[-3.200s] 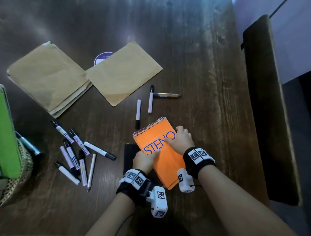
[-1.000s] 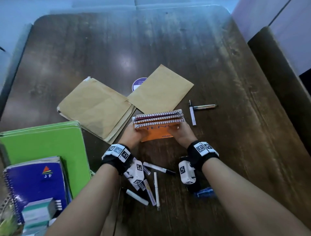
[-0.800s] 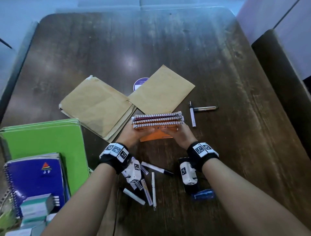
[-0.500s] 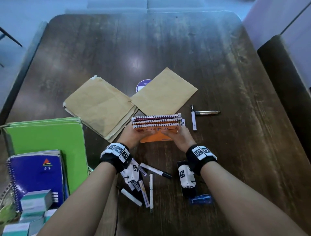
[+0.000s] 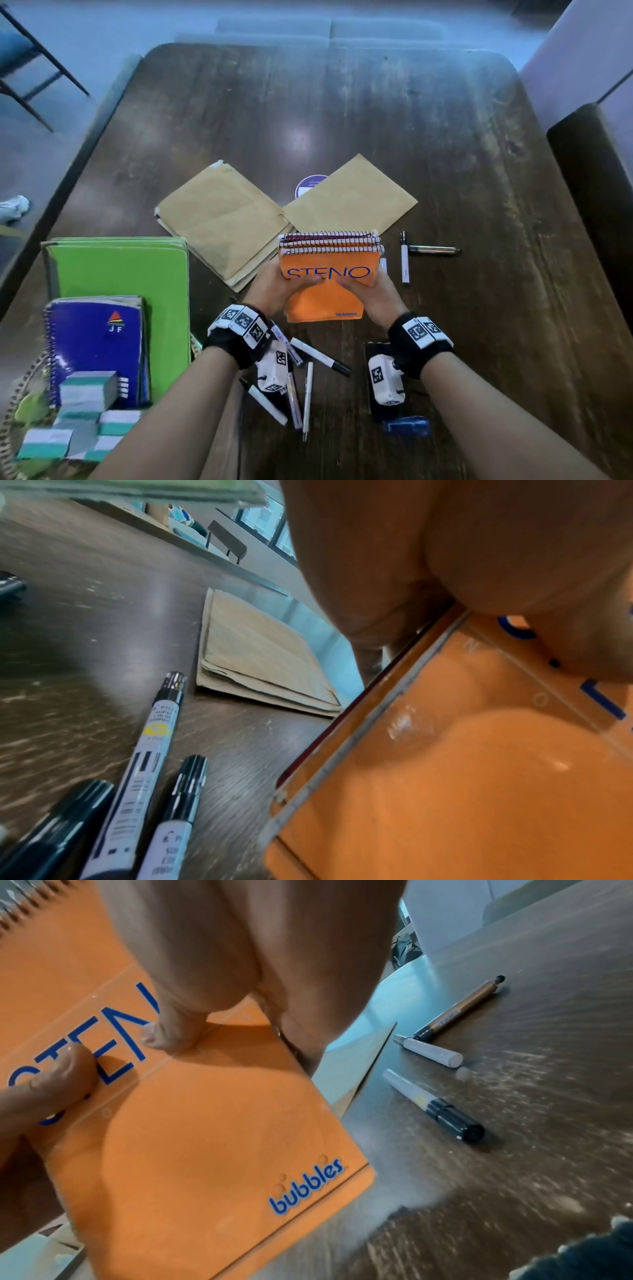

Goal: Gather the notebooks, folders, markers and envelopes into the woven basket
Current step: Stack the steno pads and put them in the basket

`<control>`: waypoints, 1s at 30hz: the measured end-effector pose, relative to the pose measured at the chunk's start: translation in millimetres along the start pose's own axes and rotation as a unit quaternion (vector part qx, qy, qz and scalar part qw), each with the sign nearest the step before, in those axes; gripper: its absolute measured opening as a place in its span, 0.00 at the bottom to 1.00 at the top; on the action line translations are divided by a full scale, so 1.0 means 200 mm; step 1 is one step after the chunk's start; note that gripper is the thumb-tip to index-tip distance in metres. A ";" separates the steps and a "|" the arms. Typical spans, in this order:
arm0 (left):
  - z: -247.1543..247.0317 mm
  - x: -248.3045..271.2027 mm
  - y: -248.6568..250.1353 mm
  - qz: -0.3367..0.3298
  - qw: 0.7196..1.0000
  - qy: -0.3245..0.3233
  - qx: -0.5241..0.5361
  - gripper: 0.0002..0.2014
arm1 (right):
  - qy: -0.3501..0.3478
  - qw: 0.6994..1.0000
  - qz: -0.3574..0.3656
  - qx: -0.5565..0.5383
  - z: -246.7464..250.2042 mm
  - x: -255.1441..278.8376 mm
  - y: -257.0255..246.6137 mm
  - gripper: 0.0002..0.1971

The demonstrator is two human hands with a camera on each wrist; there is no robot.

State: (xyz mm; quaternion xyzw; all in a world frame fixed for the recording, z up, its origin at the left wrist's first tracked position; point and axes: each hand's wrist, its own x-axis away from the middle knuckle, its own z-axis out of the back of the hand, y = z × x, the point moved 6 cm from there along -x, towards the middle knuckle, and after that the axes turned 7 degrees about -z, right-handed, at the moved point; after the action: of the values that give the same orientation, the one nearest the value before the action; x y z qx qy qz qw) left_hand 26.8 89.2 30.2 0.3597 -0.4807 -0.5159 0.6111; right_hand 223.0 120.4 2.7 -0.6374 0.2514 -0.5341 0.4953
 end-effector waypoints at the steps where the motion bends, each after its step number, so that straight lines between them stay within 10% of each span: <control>1: 0.01 0.03 0.02 -0.006 1.000 0.003 0.020 0.14 | -0.005 1.000 0.000 -0.010 -0.01 0.02 -0.01 0.23; 9: 0.24 0.30 0.04 -0.011 0.979 0.146 0.142 0.30 | -0.047 0.995 0.017 -0.091 -0.32 0.16 -0.15 0.24; 18: 0.73 0.64 -0.01 -0.074 0.973 0.204 0.083 0.16 | -0.071 0.993 0.007 -0.095 -0.84 0.36 -0.24 0.14; 30: 1.41 0.89 -0.28 -0.056 0.996 0.026 0.061 0.23 | -0.028 0.999 0.031 -0.007 -1.48 0.46 -0.26 0.19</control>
State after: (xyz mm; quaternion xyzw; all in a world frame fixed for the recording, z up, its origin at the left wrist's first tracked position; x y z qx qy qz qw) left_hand -258.9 -81.1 95.3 0.4357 -0.4744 -0.5096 0.5705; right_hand -35.6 -44.7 71.5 -0.6470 0.2610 -0.4987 0.5144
